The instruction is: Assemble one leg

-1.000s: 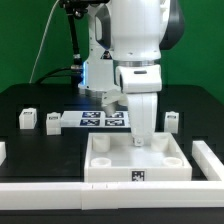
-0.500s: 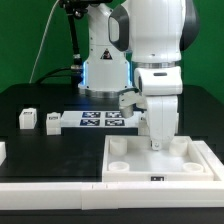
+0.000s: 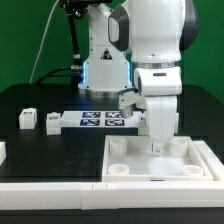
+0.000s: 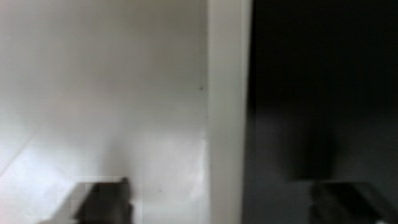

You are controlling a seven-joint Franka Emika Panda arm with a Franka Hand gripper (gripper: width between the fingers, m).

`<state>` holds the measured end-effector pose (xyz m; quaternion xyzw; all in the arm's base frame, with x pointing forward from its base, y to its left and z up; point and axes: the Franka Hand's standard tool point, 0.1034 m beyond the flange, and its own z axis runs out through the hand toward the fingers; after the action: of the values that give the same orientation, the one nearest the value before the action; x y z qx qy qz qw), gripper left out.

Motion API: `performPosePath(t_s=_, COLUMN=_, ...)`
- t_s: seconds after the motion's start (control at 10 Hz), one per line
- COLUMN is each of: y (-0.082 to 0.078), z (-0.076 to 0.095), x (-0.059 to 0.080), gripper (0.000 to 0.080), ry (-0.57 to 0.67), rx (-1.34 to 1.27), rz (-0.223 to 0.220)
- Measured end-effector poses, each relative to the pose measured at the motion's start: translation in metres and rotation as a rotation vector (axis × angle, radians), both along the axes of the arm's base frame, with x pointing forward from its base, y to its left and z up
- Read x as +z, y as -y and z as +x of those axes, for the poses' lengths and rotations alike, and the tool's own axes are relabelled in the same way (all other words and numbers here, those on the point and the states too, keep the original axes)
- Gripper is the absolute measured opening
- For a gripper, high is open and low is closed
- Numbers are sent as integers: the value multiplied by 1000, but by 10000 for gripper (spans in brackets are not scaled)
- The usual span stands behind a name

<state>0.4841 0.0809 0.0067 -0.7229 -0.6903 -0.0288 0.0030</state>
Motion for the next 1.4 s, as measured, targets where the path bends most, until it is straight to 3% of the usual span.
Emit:
performPosePath(t_s=0.1, y=0, z=0, x=0, gripper=613, ry=0, rx=0, rz=0)
performPosePath(t_s=0.7, y=0, z=-1, x=1, gripper=649, ry=0, rx=-13, rz=0)
performPosePath(t_s=1.0, y=-8, z=-22, x=36, gripper=649, ry=25, rx=-131, rz=-5)
performPosePath(t_s=1.2, y=-11, z=-26, x=58, gripper=649, ry=47, rx=-185, rz=-7)
performPosePath(t_s=1.4, y=-10, z=-27, x=53, gripper=649, ry=40, rx=-199, rz=-6)
